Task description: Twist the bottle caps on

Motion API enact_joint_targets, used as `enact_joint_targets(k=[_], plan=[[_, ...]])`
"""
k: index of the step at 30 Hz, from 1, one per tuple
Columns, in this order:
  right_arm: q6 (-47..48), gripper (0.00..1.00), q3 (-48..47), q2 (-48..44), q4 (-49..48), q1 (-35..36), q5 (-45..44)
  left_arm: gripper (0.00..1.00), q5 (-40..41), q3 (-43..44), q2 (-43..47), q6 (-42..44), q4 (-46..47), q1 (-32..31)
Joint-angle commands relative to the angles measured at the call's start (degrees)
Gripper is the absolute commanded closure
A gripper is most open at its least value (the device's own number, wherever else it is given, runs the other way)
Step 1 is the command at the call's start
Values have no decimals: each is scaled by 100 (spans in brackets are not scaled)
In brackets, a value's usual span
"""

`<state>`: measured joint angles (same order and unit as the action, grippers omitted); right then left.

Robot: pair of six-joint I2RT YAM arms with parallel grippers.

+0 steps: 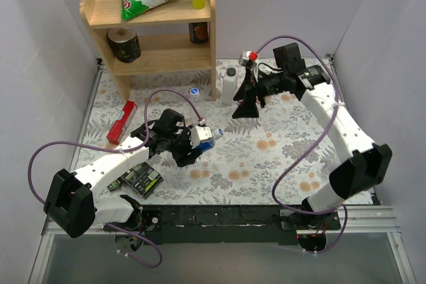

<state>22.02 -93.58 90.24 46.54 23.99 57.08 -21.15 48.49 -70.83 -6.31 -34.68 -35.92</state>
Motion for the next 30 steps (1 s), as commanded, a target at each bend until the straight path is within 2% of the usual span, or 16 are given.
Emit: enact_joint_targets(k=[1, 2, 3, 5, 8, 12, 22, 30], plan=[[2725, 9, 611, -1042, 821, 553, -64, 100, -1487, 266, 17, 1236, -1251, 33], [3494, 11, 857, -1200, 778, 702, -248, 100, -1593, 362, -10, 1324, -1470, 33], [3780, 16, 1181, -1445, 751, 1078, -668, 100, -1777, 389, -71, 1751, -1620, 33], [4535, 22, 1438, -1605, 725, 1432, -961, 100, -1867, 398, -63, 2071, -1927, 24], [4854, 26, 1790, -1851, 384, 1890, -1278, 100, -1770, 363, -1, 2361, -2077, 24], [5381, 30, 2115, -2027, 206, 2285, -1602, 100, -1814, 363, 122, 2248, -1982, 24], [5190, 38, 2458, -2151, -557, 2646, -1735, 100, -1999, 451, 166, 1791, -1709, 24], [5198, 44, 2450, -2098, -594, 2717, -1674, 100, -2034, 512, 157, 1668, -1604, 24]])
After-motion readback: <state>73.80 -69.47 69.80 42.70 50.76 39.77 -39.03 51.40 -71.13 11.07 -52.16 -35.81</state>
